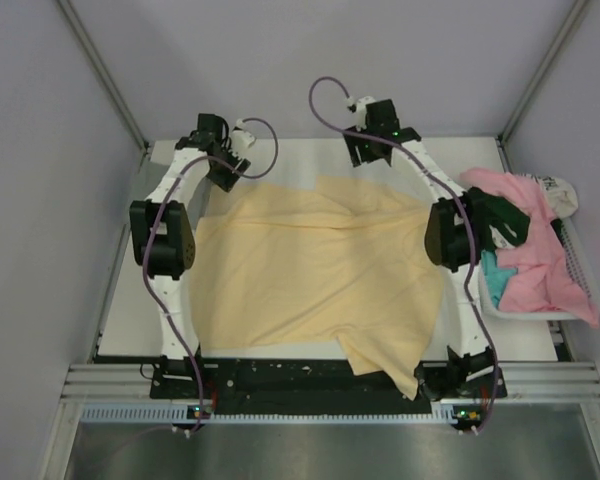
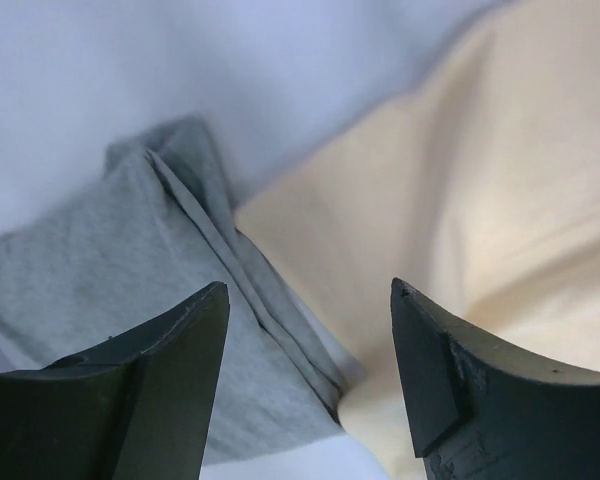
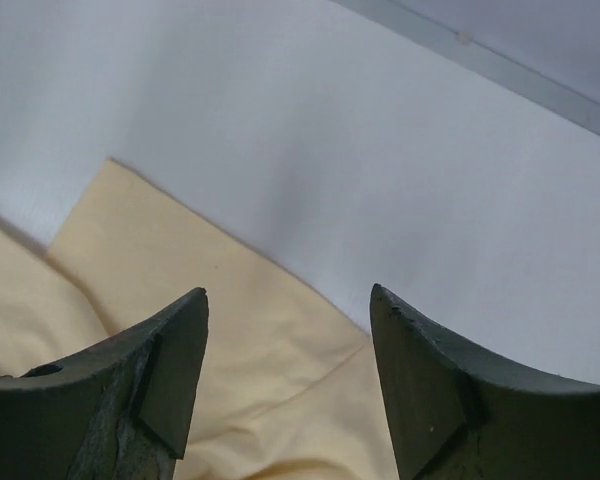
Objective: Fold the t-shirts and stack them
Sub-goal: Flatten out the tshirt, then grap the side of the flattened tshirt closest away from the robot with both arms
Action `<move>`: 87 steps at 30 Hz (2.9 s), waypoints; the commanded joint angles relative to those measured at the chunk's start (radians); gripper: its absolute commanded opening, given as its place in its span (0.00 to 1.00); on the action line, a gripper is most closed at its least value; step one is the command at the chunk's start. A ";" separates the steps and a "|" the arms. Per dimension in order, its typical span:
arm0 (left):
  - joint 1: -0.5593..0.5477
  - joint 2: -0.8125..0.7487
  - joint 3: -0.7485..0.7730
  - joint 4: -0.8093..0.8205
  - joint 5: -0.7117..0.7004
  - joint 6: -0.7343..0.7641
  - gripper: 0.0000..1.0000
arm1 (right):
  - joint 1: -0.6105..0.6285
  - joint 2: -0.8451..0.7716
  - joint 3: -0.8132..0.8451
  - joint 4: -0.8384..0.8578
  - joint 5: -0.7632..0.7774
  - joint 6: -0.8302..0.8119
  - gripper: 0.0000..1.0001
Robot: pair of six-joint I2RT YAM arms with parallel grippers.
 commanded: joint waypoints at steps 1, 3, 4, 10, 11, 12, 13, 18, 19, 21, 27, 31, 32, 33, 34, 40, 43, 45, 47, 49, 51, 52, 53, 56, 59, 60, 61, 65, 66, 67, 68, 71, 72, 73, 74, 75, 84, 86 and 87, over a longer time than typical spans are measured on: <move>0.006 0.117 0.097 0.046 -0.040 0.038 0.72 | 0.122 0.183 0.091 -0.050 0.180 -0.244 0.69; 0.009 0.150 0.123 0.045 -0.089 0.044 0.77 | 0.154 0.243 0.131 -0.070 0.248 -0.317 0.74; 0.009 0.162 0.132 0.040 -0.088 0.049 0.79 | 0.160 0.276 0.158 -0.099 0.240 -0.322 0.74; 0.012 0.239 0.166 -0.029 -0.056 0.067 0.84 | 0.154 0.367 0.278 -0.234 0.217 -0.237 0.57; 0.012 0.247 0.166 -0.041 -0.019 0.070 0.83 | 0.151 0.367 0.284 -0.254 0.188 -0.217 0.54; 0.010 0.250 0.166 -0.049 -0.011 0.075 0.82 | 0.145 0.369 0.292 -0.281 0.149 -0.192 0.53; 0.010 0.256 0.166 -0.055 -0.006 0.079 0.80 | 0.139 0.372 0.301 -0.306 0.109 -0.171 0.51; 0.010 0.274 0.163 -0.087 0.012 0.107 0.56 | 0.055 0.390 0.275 -0.337 -0.077 0.041 0.40; 0.010 0.271 0.162 -0.095 0.021 0.110 0.49 | 0.039 0.396 0.268 -0.335 -0.105 0.072 0.36; 0.010 0.271 0.159 -0.105 0.033 0.118 0.28 | 0.001 0.409 0.263 -0.331 -0.169 0.174 0.23; 0.012 0.268 0.154 -0.017 -0.112 0.095 0.00 | -0.126 0.369 0.188 -0.110 -0.295 0.455 0.00; 0.009 0.265 0.160 0.117 -0.212 0.056 0.00 | -0.212 0.349 0.168 0.060 -0.265 0.644 0.00; 0.009 0.267 0.166 0.147 -0.247 0.052 0.00 | -0.228 0.355 0.169 0.092 -0.258 0.697 0.00; 0.007 0.270 0.174 0.180 -0.272 0.043 0.00 | -0.245 0.356 0.170 0.114 -0.239 0.736 0.00; 0.007 0.274 0.182 0.203 -0.281 0.039 0.00 | -0.258 0.361 0.165 0.134 -0.220 0.769 0.00; -0.016 0.282 0.189 0.315 -0.293 0.073 0.00 | -0.301 0.381 0.199 0.171 -0.180 0.804 0.00; -0.027 0.300 0.217 0.344 -0.324 0.090 0.02 | -0.303 0.369 0.209 0.211 -0.260 0.781 0.00; -0.027 0.303 0.249 0.343 -0.341 0.084 0.11 | -0.300 0.334 0.205 0.212 -0.297 0.721 0.00; -0.027 0.271 0.263 0.333 -0.336 0.073 0.28 | -0.292 0.262 0.159 0.212 -0.321 0.658 0.00; -0.027 0.210 0.251 0.312 -0.297 0.062 0.46 | -0.282 0.152 0.076 0.211 -0.346 0.583 0.15; -0.027 0.120 0.214 0.284 -0.222 0.056 0.59 | -0.266 -0.002 -0.032 0.209 -0.347 0.493 0.34; -0.027 0.062 0.176 0.278 -0.159 0.058 0.61 | -0.256 -0.072 -0.088 0.209 -0.344 0.439 0.49; -0.027 0.005 0.136 0.274 -0.107 0.058 0.62 | -0.245 -0.157 -0.157 0.209 -0.338 0.385 0.57; -0.027 -0.192 -0.030 0.216 0.082 0.075 0.66 | -0.190 -0.419 -0.367 0.217 -0.315 0.223 0.70; -0.027 -0.393 -0.191 0.082 0.240 0.145 0.68 | -0.112 -0.655 -0.583 0.191 -0.346 0.033 0.72; -0.027 -0.452 -0.250 0.033 0.278 0.174 0.69 | -0.082 -0.730 -0.652 0.182 -0.346 -0.035 0.72; -0.028 -0.501 -0.301 -0.036 0.312 0.229 0.69 | -0.041 -0.813 -0.736 0.176 -0.323 -0.086 0.72; -0.027 -0.709 -0.552 -0.263 0.336 0.381 0.69 | 0.138 -1.079 -1.020 0.090 -0.310 -0.262 0.73; -0.027 -0.753 -0.623 -0.300 0.328 0.422 0.69 | 0.178 -1.132 -1.068 0.030 -0.364 -0.313 0.72; -0.027 -0.807 -0.706 -0.325 0.314 0.453 0.70 | 0.233 -1.172 -1.106 -0.020 -0.382 -0.354 0.72; -0.027 -0.856 -0.776 -0.346 0.297 0.487 0.70 | 0.272 -1.208 -1.127 -0.086 -0.378 -0.373 0.72; -0.027 -0.980 -0.985 -0.409 0.248 0.581 0.69 | 0.390 -1.272 -1.174 -0.279 -0.326 -0.453 0.68; -0.027 -1.026 -1.053 -0.414 0.221 0.602 0.69 | 0.434 -1.282 -1.197 -0.327 -0.289 -0.491 0.68; -0.027 -1.065 -1.119 -0.406 0.184 0.619 0.70 | 0.474 -1.283 -1.222 -0.375 -0.253 -0.511 0.67; -0.027 -1.106 -1.168 -0.389 0.141 0.627 0.70 | 0.523 -1.276 -1.251 -0.412 -0.216 -0.520 0.67; -0.027 -1.141 -1.218 -0.369 0.103 0.630 0.70 | 0.577 -1.265 -1.275 -0.458 -0.197 -0.540 0.66; -0.025 -1.145 -1.447 -0.219 -0.150 0.673 0.74 | 0.873 -1.141 -1.347 -0.500 -0.159 -0.586 0.65; -0.025 -1.119 -1.472 -0.172 -0.178 0.676 0.75 | 0.935 -1.106 -1.380 -0.417 -0.113 -0.545 0.66; -0.025 -1.106 -1.478 -0.146 -0.178 0.670 0.75 | 0.959 -1.078 -1.390 -0.385 -0.094 -0.534 0.66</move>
